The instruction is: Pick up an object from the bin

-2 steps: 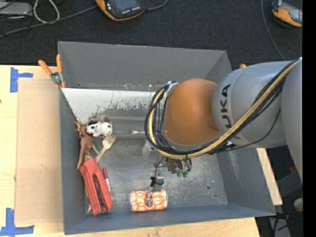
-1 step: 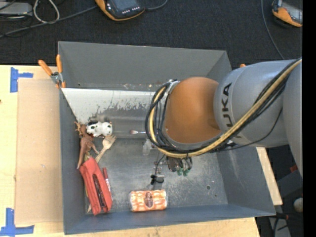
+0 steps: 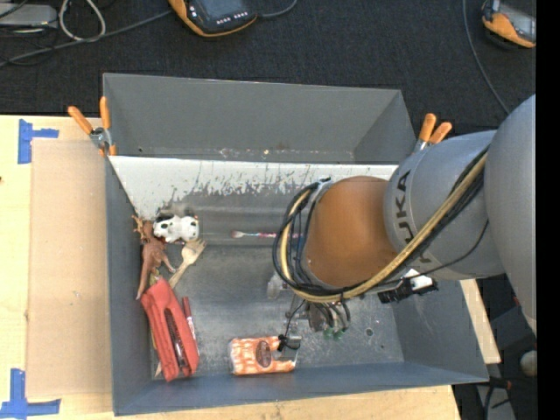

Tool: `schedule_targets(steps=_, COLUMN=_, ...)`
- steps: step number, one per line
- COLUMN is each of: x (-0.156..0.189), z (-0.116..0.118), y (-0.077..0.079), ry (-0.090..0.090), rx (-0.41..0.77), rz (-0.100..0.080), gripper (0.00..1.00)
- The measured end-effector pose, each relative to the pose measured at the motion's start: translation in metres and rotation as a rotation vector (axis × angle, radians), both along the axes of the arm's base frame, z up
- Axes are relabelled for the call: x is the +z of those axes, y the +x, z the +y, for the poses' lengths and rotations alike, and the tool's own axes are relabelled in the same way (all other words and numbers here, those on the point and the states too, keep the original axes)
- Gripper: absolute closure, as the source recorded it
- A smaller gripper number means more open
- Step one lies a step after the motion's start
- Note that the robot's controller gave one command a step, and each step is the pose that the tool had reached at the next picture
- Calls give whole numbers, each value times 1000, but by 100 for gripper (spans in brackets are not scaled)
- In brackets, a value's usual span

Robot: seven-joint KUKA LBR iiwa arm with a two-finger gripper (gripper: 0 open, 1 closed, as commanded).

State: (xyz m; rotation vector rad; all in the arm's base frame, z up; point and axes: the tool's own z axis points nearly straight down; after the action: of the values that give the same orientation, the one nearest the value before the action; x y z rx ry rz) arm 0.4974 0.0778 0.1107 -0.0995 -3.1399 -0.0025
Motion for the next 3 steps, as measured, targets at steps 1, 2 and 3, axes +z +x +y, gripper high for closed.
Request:
schedule_targets(steps=1, x=-32, z=-13, y=-15, ry=1, rx=12, rz=-5, gripper=0)
schedule_targets(steps=2, x=-35, z=-11, y=-12, ry=2, rx=297, rz=-11, gripper=0)
schedule_targets(steps=3, x=-41, z=-12, y=-15, ry=1, rx=392, rz=7, gripper=100)
